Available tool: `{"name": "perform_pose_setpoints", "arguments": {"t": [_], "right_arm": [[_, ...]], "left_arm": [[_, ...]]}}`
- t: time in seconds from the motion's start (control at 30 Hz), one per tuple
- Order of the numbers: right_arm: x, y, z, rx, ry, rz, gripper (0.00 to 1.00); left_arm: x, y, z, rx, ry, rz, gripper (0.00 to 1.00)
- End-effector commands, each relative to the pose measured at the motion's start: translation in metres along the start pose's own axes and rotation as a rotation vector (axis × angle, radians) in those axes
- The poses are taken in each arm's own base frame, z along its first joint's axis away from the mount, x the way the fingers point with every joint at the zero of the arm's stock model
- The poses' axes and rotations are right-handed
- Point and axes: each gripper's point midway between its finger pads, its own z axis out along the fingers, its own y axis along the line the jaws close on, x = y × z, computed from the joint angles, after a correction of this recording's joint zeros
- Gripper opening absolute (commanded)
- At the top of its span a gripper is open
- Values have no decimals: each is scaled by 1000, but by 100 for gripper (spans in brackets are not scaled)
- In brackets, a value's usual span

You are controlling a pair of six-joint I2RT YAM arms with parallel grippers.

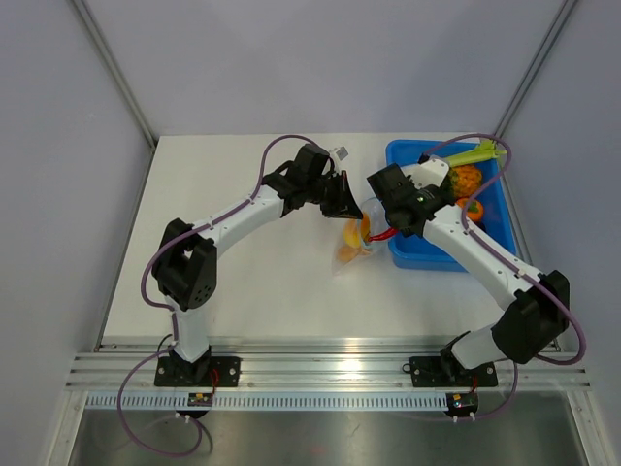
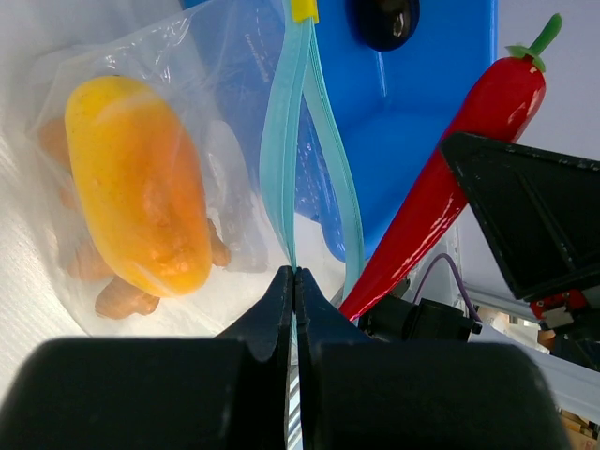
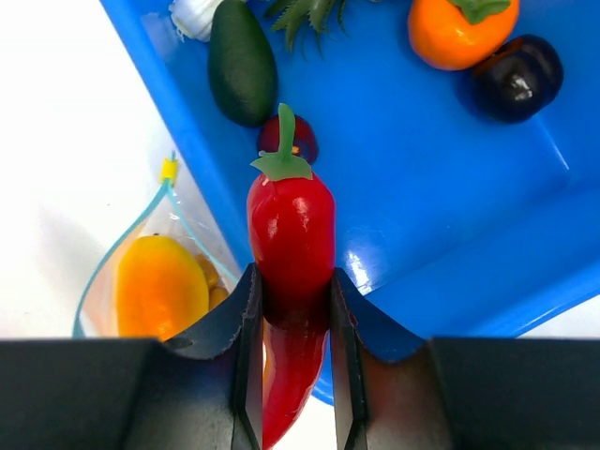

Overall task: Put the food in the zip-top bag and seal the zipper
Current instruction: Place the fake vegetable in the zipper food storage bag.

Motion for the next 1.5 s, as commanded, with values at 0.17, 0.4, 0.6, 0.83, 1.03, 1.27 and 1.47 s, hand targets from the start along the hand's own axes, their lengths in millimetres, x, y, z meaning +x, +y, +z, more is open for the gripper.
{"name": "perform_pose_setpoints", "arguments": {"t": [0.17,0.4,0.6,0.83,1.03,1.27,1.47], "right_arm": [[2,37,-11,-9,-53,22,0],[31,48,-9,-8,-8,-43,0],[58,48,-8,-8,44,-61,0],[69,52,-4,-13,70,-82,0],[70,67,-11,-144,81,-104,38],[49,60,-24,-193,36,-116,50],[16,43,-42,-201,-45,-55,52]], "left_arm": [[-5,-16,-4,64,-13,44,0],[-5,-17,-4,72,-9,45,0],[-5,-16,-3,69,-12,42,0],[-5,-17,-2,76,-10,36,0],[-3,-15,-1,74,-4,36,0],[-3,-22,-1,112,22,73,0],[0,-24,-1,123,44,89,0]]}}
